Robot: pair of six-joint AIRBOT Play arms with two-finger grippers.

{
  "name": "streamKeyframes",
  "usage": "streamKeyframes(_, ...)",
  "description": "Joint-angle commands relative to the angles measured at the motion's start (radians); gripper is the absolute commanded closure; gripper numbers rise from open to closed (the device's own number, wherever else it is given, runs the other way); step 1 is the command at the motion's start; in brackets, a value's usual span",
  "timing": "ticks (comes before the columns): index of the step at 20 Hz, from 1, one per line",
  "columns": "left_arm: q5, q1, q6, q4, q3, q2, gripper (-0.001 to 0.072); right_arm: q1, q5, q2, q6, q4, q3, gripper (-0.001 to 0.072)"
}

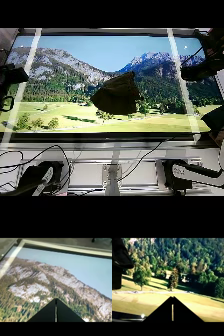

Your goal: Fold the clothes and pants, and hang the long-sleeved shirts on hangers.

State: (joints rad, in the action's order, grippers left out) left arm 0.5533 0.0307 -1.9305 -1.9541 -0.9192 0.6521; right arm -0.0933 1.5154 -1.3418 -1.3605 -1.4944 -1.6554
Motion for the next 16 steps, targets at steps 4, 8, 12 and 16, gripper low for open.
streamKeyframes(4, -0.014, -0.001, 0.0, 0.055, 0.0, 0.001, 0.0688, 0.001, -0.176, -0.002, 0.006, 0.165, 0.119, 0.0669)
streamKeyframes(8, -0.016, -0.001, 0.0, 0.055, 0.0, 0.001, 0.0688, 0.001, -0.284, -0.007, 0.164, 0.216, 0.411, 0.0626)
streamKeyframes(12, -0.016, -0.001, 0.0, 0.055, 0.0, 0.002, 0.0685, 0.023, -0.5, -0.008, 0.444, 0.395, 0.599, 0.0279)
streamKeyframes(16, -0.01, -0.001, 0.0, 0.072, 0.0, 0.021, 0.0313, 0.118, -0.671, -0.027, 0.668, 0.416, 0.618, 0.0228)
